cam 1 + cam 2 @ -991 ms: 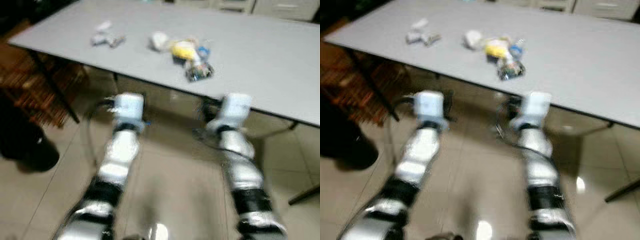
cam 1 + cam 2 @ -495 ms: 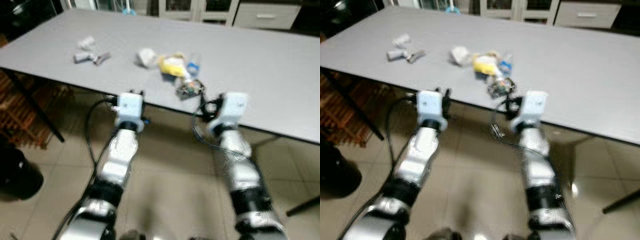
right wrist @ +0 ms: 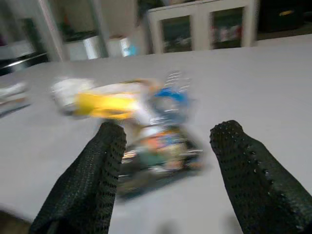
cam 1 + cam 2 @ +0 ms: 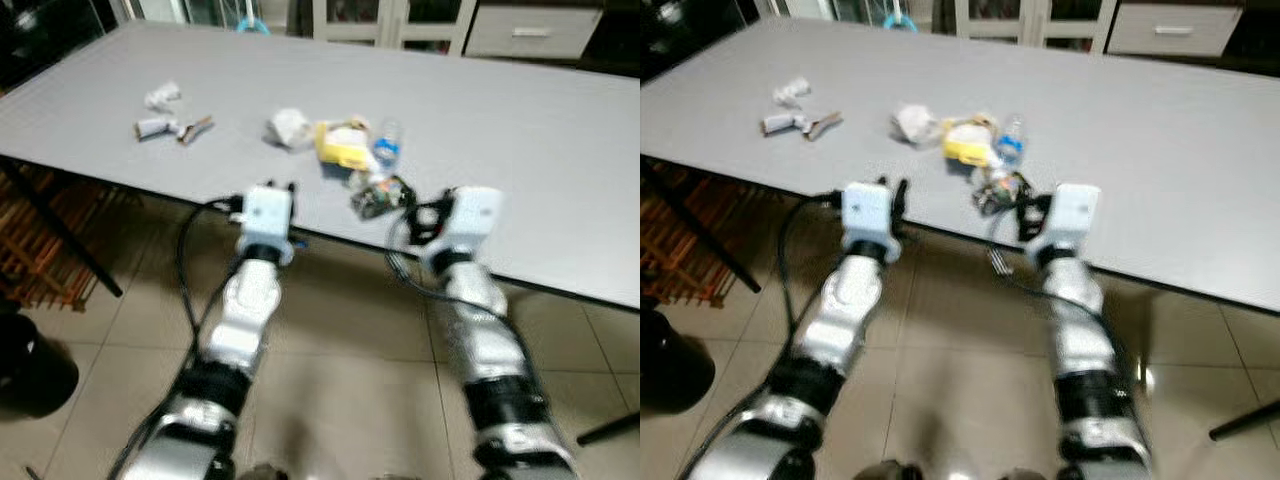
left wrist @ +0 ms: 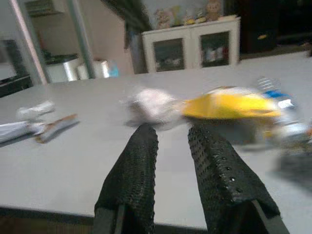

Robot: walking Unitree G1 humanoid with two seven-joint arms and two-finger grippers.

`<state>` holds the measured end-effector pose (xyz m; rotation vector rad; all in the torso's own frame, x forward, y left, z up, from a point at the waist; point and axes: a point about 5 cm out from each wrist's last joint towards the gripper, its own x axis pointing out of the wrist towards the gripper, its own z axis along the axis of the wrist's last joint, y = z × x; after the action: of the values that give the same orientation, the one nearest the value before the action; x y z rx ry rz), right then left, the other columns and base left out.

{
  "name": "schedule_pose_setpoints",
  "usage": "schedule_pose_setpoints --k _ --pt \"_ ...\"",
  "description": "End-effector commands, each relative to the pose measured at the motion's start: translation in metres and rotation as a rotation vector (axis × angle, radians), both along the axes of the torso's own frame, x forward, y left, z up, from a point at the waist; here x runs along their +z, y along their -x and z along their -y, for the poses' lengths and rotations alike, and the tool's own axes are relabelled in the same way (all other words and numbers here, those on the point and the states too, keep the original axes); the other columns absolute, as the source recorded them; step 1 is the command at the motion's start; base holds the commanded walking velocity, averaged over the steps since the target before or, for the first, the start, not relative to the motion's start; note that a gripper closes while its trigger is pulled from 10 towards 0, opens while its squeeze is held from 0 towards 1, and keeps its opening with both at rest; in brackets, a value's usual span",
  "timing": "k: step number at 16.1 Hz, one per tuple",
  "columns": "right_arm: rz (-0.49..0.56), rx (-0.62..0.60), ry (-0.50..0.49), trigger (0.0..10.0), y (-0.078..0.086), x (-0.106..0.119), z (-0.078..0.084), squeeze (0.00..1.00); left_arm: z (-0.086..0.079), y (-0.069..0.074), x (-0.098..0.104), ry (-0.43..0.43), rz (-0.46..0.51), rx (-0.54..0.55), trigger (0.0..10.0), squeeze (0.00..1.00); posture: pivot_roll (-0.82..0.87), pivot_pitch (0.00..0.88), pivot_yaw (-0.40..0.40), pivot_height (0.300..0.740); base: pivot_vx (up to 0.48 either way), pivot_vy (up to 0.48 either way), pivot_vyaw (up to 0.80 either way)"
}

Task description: Picking trash to rubbish bin

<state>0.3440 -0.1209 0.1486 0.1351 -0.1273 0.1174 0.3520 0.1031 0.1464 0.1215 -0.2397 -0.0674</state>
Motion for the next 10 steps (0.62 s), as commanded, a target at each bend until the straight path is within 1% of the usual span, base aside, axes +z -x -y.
schedule_pose_setpoints --k 1,10 --pt "0.000 -0.014 0.004 10.0 -0.0003 0.0007 0.0055 0.00 0.0021 0.0006 -0.0020 0.006 -0.013 -0.004 10.0 0.00 -0.05 0.118 0.043 0.740 0.307 0.000 0.00" --pt "-0.001 -0.014 0.005 10.0 -0.0002 0.0006 0.0066 0.00 0.0035 0.0009 -0.0023 0.006 -0.014 -0.007 10.0 0.00 -0.05 0.125 0.040 0.740 0.304 0.000 0.00"
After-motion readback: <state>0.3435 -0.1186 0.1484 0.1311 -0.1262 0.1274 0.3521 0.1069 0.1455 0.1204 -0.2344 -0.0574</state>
